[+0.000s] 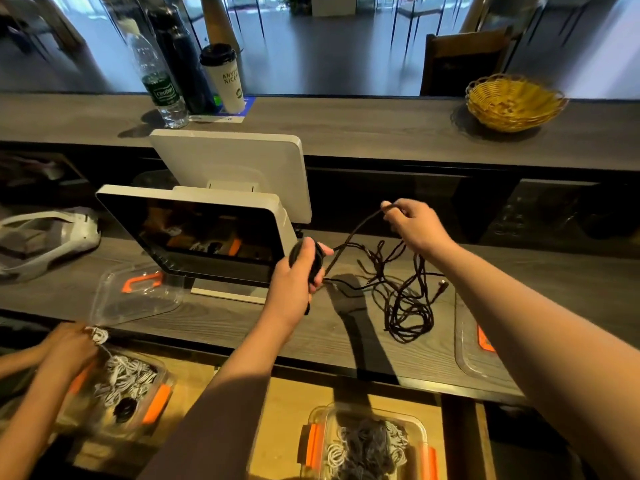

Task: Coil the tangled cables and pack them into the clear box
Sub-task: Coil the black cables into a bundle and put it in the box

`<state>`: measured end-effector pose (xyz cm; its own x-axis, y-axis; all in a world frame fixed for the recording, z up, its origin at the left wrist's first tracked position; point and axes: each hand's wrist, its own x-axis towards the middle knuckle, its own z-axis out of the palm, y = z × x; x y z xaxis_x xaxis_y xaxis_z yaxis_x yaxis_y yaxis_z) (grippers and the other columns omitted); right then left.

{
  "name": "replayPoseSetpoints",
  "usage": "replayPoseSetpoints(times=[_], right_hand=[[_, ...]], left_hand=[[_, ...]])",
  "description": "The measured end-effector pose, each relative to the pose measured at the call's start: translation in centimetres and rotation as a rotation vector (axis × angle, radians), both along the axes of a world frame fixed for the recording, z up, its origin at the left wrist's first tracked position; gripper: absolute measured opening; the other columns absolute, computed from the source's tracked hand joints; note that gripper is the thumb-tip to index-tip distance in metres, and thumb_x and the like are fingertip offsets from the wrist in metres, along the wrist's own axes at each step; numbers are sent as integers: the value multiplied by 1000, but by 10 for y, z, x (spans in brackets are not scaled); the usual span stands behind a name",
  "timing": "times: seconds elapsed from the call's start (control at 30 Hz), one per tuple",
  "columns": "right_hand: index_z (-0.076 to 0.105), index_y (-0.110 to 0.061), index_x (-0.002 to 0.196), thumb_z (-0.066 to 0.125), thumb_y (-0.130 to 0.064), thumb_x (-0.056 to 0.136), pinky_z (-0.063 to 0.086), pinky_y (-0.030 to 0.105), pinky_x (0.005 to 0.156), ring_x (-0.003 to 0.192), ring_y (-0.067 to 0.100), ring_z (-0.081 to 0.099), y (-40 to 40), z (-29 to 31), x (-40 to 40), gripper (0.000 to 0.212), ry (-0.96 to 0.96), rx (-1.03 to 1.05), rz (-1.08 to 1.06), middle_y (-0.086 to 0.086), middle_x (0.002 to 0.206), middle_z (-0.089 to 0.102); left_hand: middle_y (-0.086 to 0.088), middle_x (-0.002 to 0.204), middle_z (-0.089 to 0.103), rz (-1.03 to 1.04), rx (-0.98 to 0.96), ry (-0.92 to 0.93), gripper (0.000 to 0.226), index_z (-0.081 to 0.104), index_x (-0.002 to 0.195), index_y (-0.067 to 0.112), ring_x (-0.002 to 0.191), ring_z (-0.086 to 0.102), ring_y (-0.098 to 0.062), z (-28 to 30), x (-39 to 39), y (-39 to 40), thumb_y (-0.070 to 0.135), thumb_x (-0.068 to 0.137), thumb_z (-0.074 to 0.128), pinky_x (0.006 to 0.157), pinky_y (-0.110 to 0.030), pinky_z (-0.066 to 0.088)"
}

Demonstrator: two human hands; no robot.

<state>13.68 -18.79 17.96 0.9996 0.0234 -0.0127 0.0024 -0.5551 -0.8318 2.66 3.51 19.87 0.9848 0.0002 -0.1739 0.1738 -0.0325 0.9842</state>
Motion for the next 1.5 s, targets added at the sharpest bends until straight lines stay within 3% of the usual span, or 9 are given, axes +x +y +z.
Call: replayPoseSetpoints(times=[0.13,0.23,0.3,0.47,0.67,1.03,1.27,1.37,1.5], right_hand=[[63,-30,111,57,-18,98,47,16,74,95,-1,59,-3,13,-7,18,-42,-113,203,-14,101,62],[64,-26,122,57,-13,98,52,21,89,102,0,61,-5,2,-23,28,-60,-221,320,-10,111,65],[66,-20,124,58,-11,97,48,18,89,104,5,61,-5,-3,-32,29,-96,-244,361,-7,112,65],[66,-20,122,61,-12,95,47,18,83,97,3,60,3,-5,-48,28,-219,-276,508,-10,105,61],[61,-24,110,64,-13,92,47,18,80,94,4,58,-6,-15,-45,22,-276,-246,330,-13,102,57],[61,-30,88,57,-21,99,55,36,71,81,17,64,-43,-64,-31,15,100,78,-98,0,87,66],[65,-26,123,53,-11,100,54,20,86,102,5,65,-45,-3,-22,30,-137,135,27,-5,115,65],[64,-25,125,52,-4,99,51,15,87,106,0,60,-41,14,-24,36,-249,-14,124,-8,117,60],[66,-23,122,53,-11,99,51,23,85,104,9,58,-37,21,-28,29,-378,-312,234,-3,114,57]], left_hand=[[1,93,56,-4,342,35,31,59,120,39,73,54,-8,-10,3,-1,52,103,37,66,-29,42],[-4,137,54,-39,521,88,40,37,140,53,117,56,-25,-10,3,-7,58,100,37,98,-41,47],[-6,149,47,-123,664,65,53,18,151,54,132,48,-29,-4,5,-15,57,101,37,99,-41,41],[-1,108,65,-341,992,-5,40,40,134,42,95,62,-22,-4,15,-30,61,101,32,84,-44,53],[-1,75,61,-184,607,-142,27,52,87,32,72,61,-22,-7,10,-45,51,102,41,68,-43,50],[0,69,54,195,86,-137,40,61,86,17,61,45,-13,0,3,-21,49,103,44,60,-31,36],[-7,82,61,20,440,310,44,64,103,14,70,57,-19,-6,11,-3,52,103,41,67,-31,43],[-14,115,67,-224,761,431,47,63,122,15,104,63,-30,-23,8,9,52,103,41,90,-37,49],[-6,139,58,-257,964,374,65,23,157,31,124,55,-27,-18,1,8,58,100,39,104,-43,46]])
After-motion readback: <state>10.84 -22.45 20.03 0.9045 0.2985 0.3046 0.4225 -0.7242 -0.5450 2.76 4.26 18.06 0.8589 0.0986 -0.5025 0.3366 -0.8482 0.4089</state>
